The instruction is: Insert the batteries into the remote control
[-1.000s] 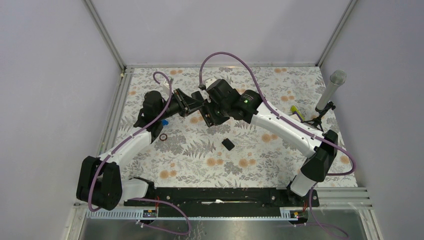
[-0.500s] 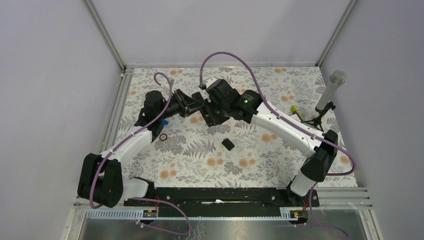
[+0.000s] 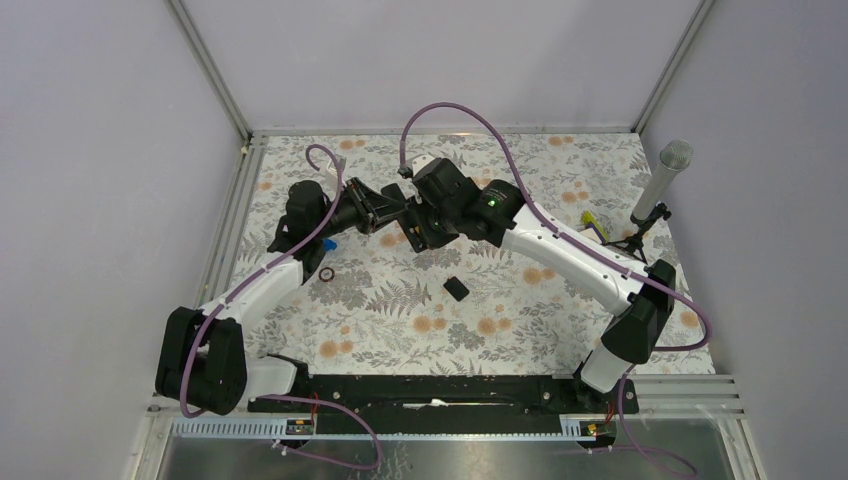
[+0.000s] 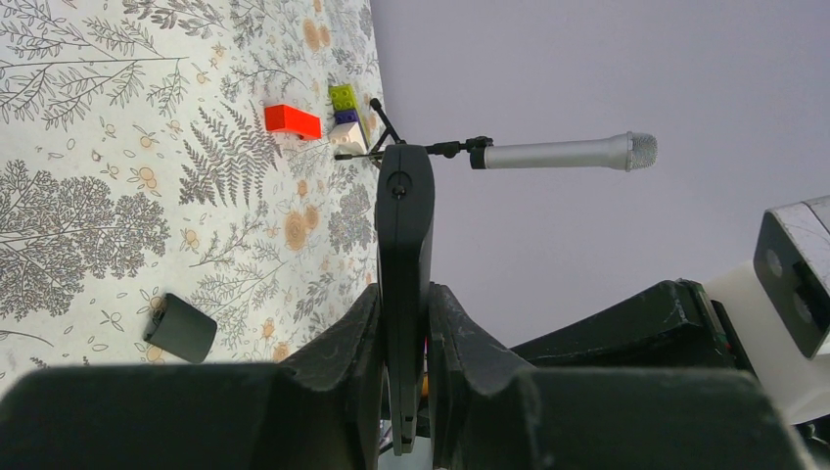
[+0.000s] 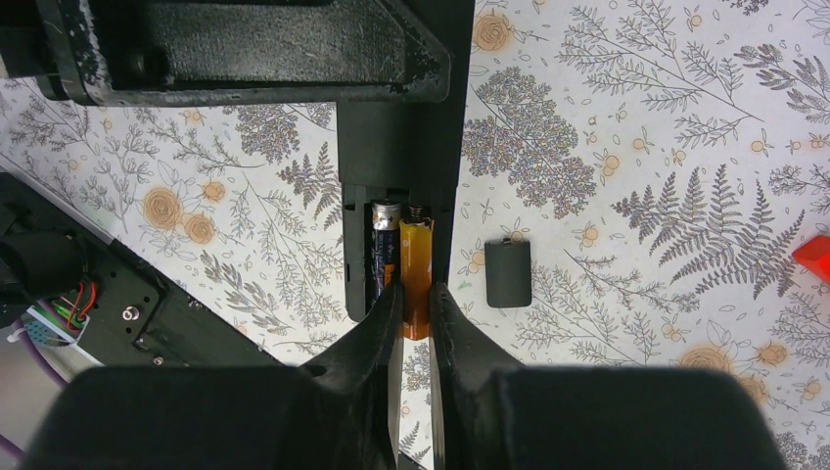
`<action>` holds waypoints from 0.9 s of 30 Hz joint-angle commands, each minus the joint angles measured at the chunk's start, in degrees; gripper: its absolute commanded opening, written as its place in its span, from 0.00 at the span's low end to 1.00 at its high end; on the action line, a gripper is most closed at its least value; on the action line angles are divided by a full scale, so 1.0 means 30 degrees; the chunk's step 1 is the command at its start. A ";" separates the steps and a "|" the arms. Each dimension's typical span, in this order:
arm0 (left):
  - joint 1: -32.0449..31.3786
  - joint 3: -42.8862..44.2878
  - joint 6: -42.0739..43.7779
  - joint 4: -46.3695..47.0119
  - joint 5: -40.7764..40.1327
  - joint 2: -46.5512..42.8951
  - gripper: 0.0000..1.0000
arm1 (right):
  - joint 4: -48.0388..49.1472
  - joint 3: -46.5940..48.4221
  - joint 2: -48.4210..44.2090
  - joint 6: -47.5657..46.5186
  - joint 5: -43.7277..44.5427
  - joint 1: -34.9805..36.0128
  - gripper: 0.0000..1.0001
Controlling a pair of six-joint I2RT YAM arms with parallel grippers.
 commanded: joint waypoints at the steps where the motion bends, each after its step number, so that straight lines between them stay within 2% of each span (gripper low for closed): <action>1: 0.0159 0.0445 0.0371 0.0682 0.0358 -0.0391 0.00 | 0.0283 0.0321 -0.0645 -0.0019 0.0118 0.0171 0.08; 8: 0.0213 0.0520 0.0673 0.0481 0.0372 -0.0537 0.00 | 0.0125 0.0262 -0.0683 -0.0121 -0.0225 0.0175 0.09; 27: 0.0392 0.0496 0.0385 0.0539 0.0365 -0.0819 0.00 | 0.0139 0.0088 -0.0362 -0.0025 -0.0809 0.0179 0.20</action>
